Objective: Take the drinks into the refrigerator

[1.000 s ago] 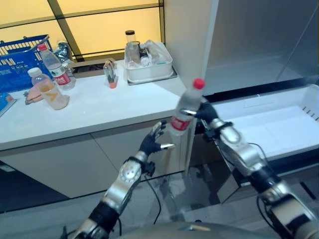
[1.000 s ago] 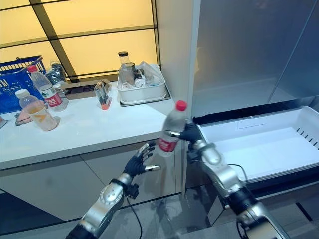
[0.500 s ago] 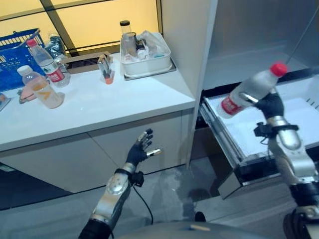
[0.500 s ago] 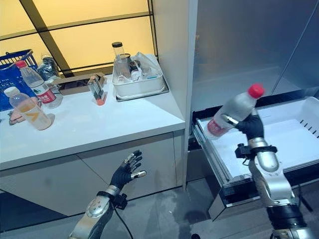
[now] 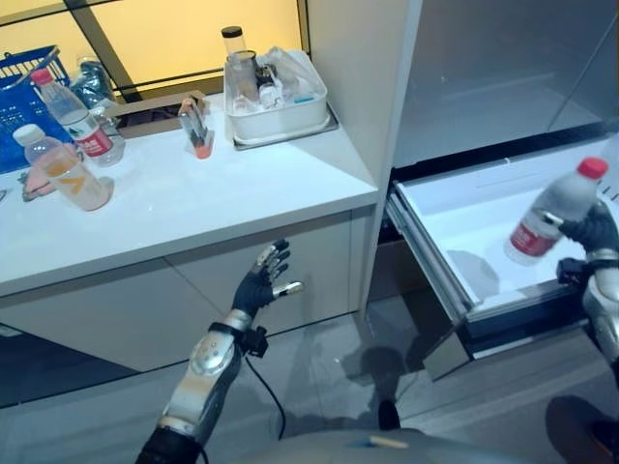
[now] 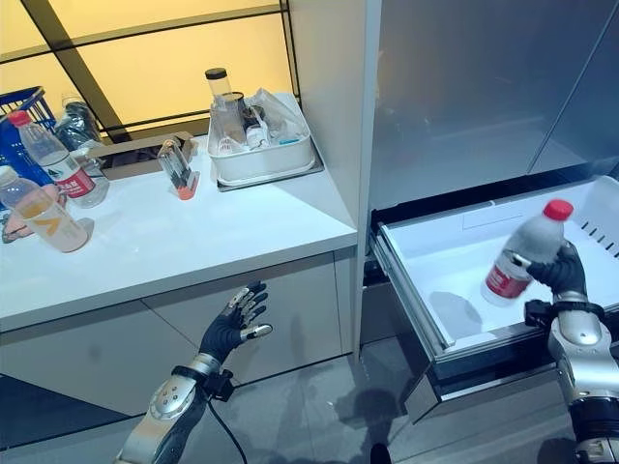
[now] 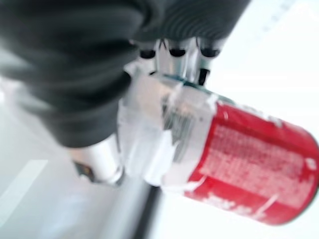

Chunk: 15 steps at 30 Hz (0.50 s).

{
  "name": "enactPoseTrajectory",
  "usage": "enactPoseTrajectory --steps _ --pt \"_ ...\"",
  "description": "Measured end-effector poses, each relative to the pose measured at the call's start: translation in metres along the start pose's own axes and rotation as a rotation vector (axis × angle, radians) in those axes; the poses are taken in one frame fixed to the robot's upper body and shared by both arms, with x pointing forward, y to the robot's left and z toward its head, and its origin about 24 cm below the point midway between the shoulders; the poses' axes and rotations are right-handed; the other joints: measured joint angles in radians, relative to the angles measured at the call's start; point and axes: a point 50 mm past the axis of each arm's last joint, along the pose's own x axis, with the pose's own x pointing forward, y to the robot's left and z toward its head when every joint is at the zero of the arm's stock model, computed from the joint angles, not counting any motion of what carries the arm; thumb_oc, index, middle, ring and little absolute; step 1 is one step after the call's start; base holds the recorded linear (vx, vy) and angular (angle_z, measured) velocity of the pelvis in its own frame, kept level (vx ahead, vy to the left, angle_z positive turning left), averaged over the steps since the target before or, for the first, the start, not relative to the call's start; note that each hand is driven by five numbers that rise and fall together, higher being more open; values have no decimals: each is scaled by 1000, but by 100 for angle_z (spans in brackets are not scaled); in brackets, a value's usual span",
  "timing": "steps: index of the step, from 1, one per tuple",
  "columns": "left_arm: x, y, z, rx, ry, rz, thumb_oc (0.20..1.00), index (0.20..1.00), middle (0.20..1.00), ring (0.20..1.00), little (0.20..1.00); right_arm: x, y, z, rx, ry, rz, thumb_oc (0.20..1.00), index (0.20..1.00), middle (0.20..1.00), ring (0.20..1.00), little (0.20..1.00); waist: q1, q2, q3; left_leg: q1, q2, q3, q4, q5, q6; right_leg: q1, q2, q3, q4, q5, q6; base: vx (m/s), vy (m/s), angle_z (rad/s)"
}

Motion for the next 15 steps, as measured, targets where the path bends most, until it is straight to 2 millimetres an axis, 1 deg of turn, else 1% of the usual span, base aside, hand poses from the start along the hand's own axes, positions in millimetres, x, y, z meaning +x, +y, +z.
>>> enactPoseTrajectory --steps 2,3,4,5,7,9,10,11,13,14,15 --pt "0 1 3 9 -6 -23 1000 1000 1000 1000 1000 7 2 6 -62 -6 14 200 200 200 200 200 -1 5 2 -1 -1 0 0 0 0 1 -3 -2 0 0 1 0 0 0" --pt "0 0 4 14 -6 -38 1000 1000 1000 1000 1000 13 8 9 -121 5 29 200 200 200 200 200 -5 2 4 -1 -2 0 0 0 1 0 -4 -3 0 -1 4 0 0 0" --pt "1 -1 4 14 -5 -45 1000 1000 1000 1000 1000 15 11 11 -156 3 43 200 200 200 200 200 -5 4 4 0 -3 0 0 -1 3 0 -4 -3 0 -2 6 -47 -1 1" --pt "0 -2 3 14 -4 -52 1000 1000 1000 1000 1000 17 16 11 -209 4 69 200 200 200 200 200 6 7 6 -7 -2 0 0 -2 6 -2 -4 -4 0 -2 6 -48 -1 2" --pt "-1 -2 3 16 -1 -63 1000 1000 1000 1000 1000 24 23 16 -291 10 100 200 200 200 200 200 8 4 8 -19 -2 -2 0 -2 6 -14 -5 -5 0 1 5 -23 0 2" --pt "0 -7 2 6 6 -96 1000 1000 1000 1000 1000 29 34 17 -440 26 146 200 200 200 200 200 7 7 18 -37 -5 -8 0 11 3 -32 -7 -9 0 10 0 -47 -3 10" --pt "0 -10 1 3 9 -105 1000 1000 1000 1000 1000 31 38 18 -514 32 169 200 200 200 200 200 18 11 21 -40 -6 -12 0 13 2 -33 -8 -13 0 12 0 -34 -4 15" --pt "0 -12 0 2 14 -115 1000 1000 1000 1000 1000 33 42 19 -574 34 192 200 200 200 200 200 21 14 23 -45 -6 -16 0 13 3 -35 -9 -16 0 12 0 -23 1 10" --pt "4 -17 1 5 7 -143 1000 1000 1000 1000 1000 32 51 15 -717 30 245 200 200 200 200 200 38 26 33 -62 -8 -26 1 16 2 -47 -11 -24 0 14 1 -31 4 12" --pt "4 -17 1 7 6 -145 1000 1000 1000 1000 1000 31 55 14 -752 27 267 200 200 200 200 200 38 30 35 -66 -8 -28 1 18 2 -48 -12 -31 0 13 1 -19 7 16" --pt "5 -15 3 25 4 -154 1000 1000 1000 1000 1000 30 66 14 -863 7 332 200 200 200 200 200 43 38 41 -71 -8 -35 1 19 1 -51 -12 -34 3 13 1 -19 5 13"
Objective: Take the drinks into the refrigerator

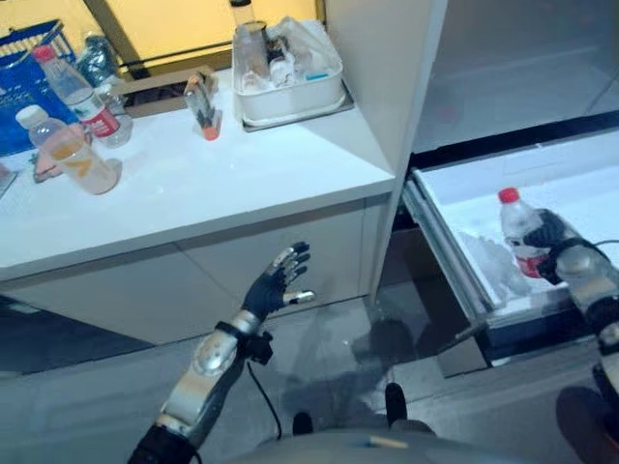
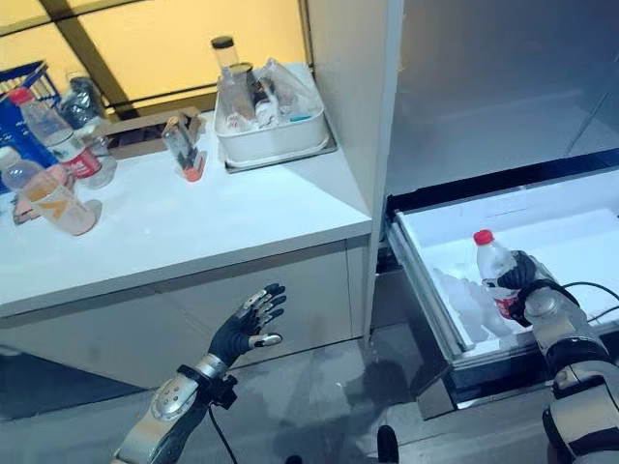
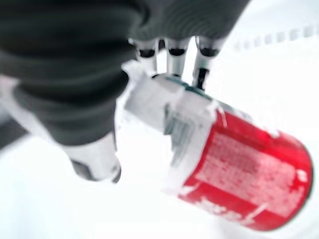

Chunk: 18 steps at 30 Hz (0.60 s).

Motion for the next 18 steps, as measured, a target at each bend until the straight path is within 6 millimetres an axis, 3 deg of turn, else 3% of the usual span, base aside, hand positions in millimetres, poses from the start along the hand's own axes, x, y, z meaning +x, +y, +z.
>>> enactPoseTrajectory --steps 3,14,18 --pt "2 3 4 33 -7 -11 1000 1000 1000 1000 1000 1 10 6 -82 -19 45 200 200 200 200 200 18 1 1 -8 1 -1 0 1 -1 -8 1 -1 2 0 0 -28 5 3" --pt "14 -2 33 137 -113 -94 1000 1000 1000 1000 1000 7 1 13 -433 29 73 200 200 200 200 200 12 -9 56 -53 2 -22 0 14 -8 -45 3 -21 3 4 -5 -14 2 3" --pt "16 -3 38 171 -129 -87 1000 1000 1000 1000 1000 6 5 12 -452 35 86 200 200 200 200 200 13 -11 74 -55 5 -27 0 16 -12 -45 9 -30 3 2 -9 -33 -3 3"
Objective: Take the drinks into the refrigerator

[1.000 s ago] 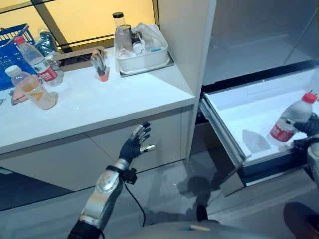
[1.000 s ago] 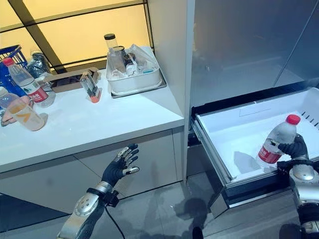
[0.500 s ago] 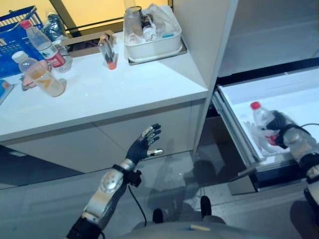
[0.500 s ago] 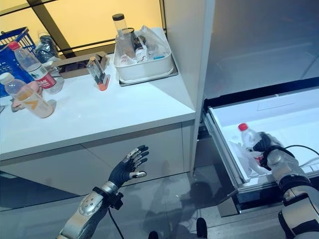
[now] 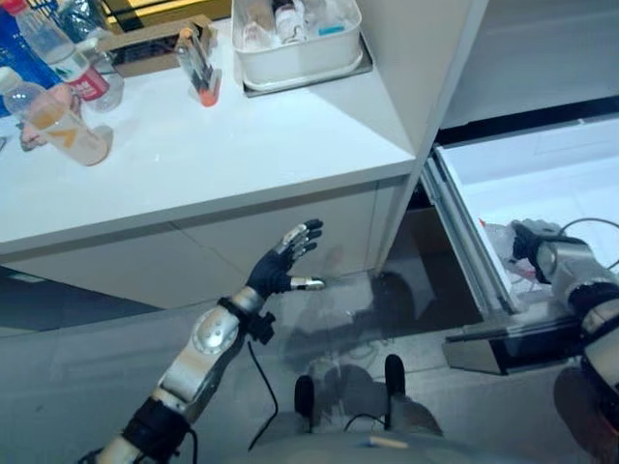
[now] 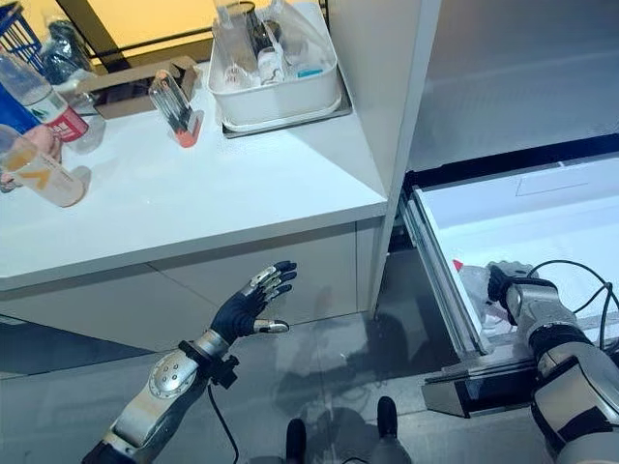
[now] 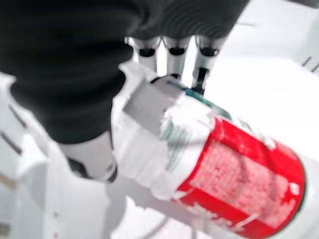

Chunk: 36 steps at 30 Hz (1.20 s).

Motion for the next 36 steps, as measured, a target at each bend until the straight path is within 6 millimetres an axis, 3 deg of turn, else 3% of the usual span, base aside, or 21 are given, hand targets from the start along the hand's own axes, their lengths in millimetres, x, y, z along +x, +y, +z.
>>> enactPoseTrajectory --steps 6,16,17,18,19,25,30,35,36 --pt "7 -2 7 -2 -42 5 1000 1000 1000 1000 1000 4 8 1 35 55 9 200 200 200 200 200 5 -1 13 -12 7 -21 0 6 -10 -2 5 -21 0 -2 -3 -34 4 10" --pt "12 -5 13 -10 -76 13 1000 1000 1000 1000 1000 10 11 21 40 119 19 200 200 200 200 200 5 -6 18 -12 19 -23 0 10 -16 -1 15 -23 0 -2 -14 -5 1 0" --pt "12 -5 14 -8 -79 12 1000 1000 1000 1000 1000 10 11 21 40 118 18 297 297 297 297 297 5 -6 18 -12 20 -23 0 10 -16 -1 15 -23 0 -2 -15 -42 15 -1" --pt "13 -5 15 -7 -82 12 1000 1000 1000 1000 1000 10 11 21 44 118 17 693 693 693 693 693 5 -6 18 -12 20 -23 0 10 -17 -1 15 -23 0 -2 -15 -48 14 0" --pt "13 -5 15 -7 -85 12 1000 1000 1000 1000 1000 10 11 21 93 123 13 1000 1000 1000 1000 1000 5 -6 18 -12 20 -23 0 11 -17 -1 15 -23 0 -1 -16 -44 13 0" --pt "13 -4 15 -7 -85 29 1000 1000 1000 1000 1000 11 11 29 401 107 -21 1000 1000 1000 1000 1000 4 -6 17 -12 18 -25 0 11 -18 -1 16 -24 0 2 -18 -40 14 1" --pt "13 -3 15 -7 -86 44 1000 1000 1000 1000 1000 7 -10 37 709 -49 -148 1000 1000 1000 1000 1000 0 -5 18 -18 20 -24 0 11 -18 -9 18 -21 0 3 -20 -14 1 -1" --pt "12 0 17 8 -94 43 1000 1000 1000 1000 1000 -6 -20 30 939 -142 -269 1000 1000 1000 1000 1000 4 -14 23 -15 18 -19 0 11 -18 -7 18 -18 0 3 -20 6 0 -1" --pt "12 1 17 16 -94 39 1000 1000 1000 1000 1000 -13 -26 27 1024 -184 -318 1000 1000 1000 1000 1000 -11 -17 26 -12 17 -18 0 11 -18 -5 18 -9 0 2 -19 28 1 -3"
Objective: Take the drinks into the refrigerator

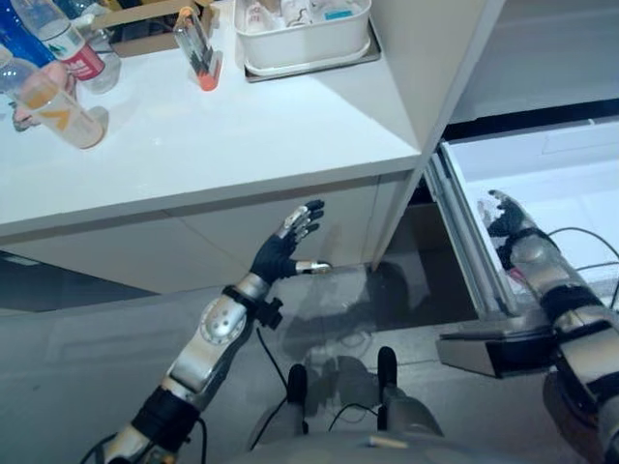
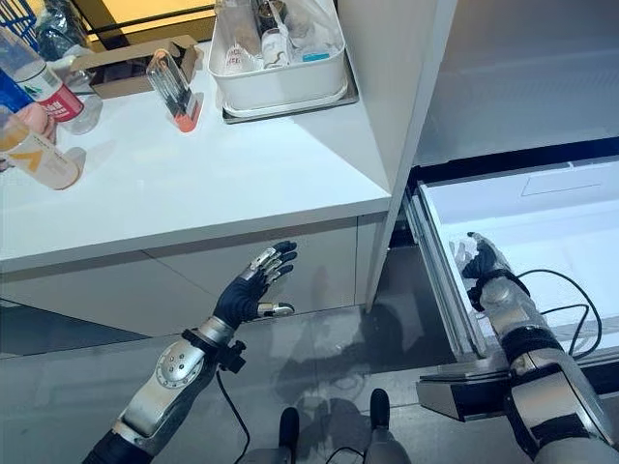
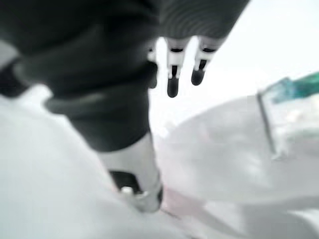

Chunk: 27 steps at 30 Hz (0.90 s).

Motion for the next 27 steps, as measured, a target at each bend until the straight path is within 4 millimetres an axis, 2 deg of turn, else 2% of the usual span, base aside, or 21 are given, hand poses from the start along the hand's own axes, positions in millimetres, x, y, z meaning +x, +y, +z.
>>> enactPoseTrajectory --steps 2,5,7,9,12,15,17,18,20,21,24,27 --pt "-2 3 -1 14 9 -3 1000 1000 1000 1000 1000 -8 -9 23 138 -154 -46 1000 1000 1000 1000 1000 -11 0 1 6 -2 3 0 0 0 4 -2 2 0 -1 2 32 1 -4" --pt "-3 4 0 19 8 -9 1000 1000 1000 1000 1000 -18 -17 32 217 -241 -79 1000 1000 1000 1000 1000 -13 0 4 18 -4 9 0 0 0 13 -2 12 0 -2 3 46 -12 -6" --pt "-4 4 -2 18 16 -10 1000 1000 1000 1000 1000 -36 -18 34 318 -315 -80 1000 1000 1000 1000 1000 -21 -4 7 32 -2 18 0 -2 1 27 0 14 0 -4 4 54 -16 -1" --pt "-5 6 -3 18 23 -5 1000 1000 1000 1000 1000 -39 -19 40 382 -358 -99 1000 1000 1000 1000 1000 -28 -5 7 44 -3 25 0 -6 3 35 -1 20 0 -4 5 57 -9 -5" --pt "-10 11 -6 20 38 27 1000 1000 1000 1000 1000 -64 -26 38 537 -438 -158 1000 1000 1000 1000 1000 -46 -12 5 64 -6 36 -1 -18 9 48 -2 35 -1 -6 9 25 -8 -13" --pt "-15 13 -10 13 55 50 1000 1000 1000 1000 1000 -81 -30 20 604 -416 -213 1000 1000 1000 1000 1000 -79 -16 5 73 -14 60 0 -22 15 45 -9 58 0 -2 15 43 -6 -22" --pt "-16 14 -15 26 75 55 1000 1000 1000 1000 1000 -84 -40 20 620 -435 -253 1000 1000 1000 1000 1000 -104 -17 3 85 -18 78 -1 -27 20 48 -11 75 0 0 19 54 2 -23" --pt "-16 14 -15 32 76 51 1000 1000 1000 1000 1000 -85 -45 19 623 -440 -276 1000 1000 1000 1000 1000 -103 -17 2 89 -19 82 -1 -28 21 51 -11 80 0 0 19 53 4 -18" --pt "-17 14 -15 31 80 47 1000 1000 1000 1000 1000 -90 -49 2 613 -384 -318 1000 1000 1000 1000 1000 -121 -19 -2 92 -19 83 -1 -30 21 52 -10 84 0 0 19 50 3 -6" --pt "-17 14 -16 30 81 40 1000 1000 1000 1000 1000 -91 -53 -18 626 -306 -375 1000 1000 1000 1000 1000 -123 -21 -6 98 -19 85 -1 -30 21 56 -10 88 0 0 20 17 -1 -8" --pt "-20 14 -18 25 95 39 1000 1000 1000 1000 1000 -98 -62 -56 667 -180 -506 1000 1000 1000 1000 1000 -145 -26 -37 107 -20 90 -1 -36 22 58 -8 103 0 1 21 17 0 -14" --pt "-22 14 -19 24 101 41 1000 1000 1000 1000 1000 -105 -63 -78 645 -92 -541 1000 1000 1000 1000 1000 -156 -37 -72 111 -22 109 -1 -41 25 51 -7 121 -1 2 23 10 10 -18"
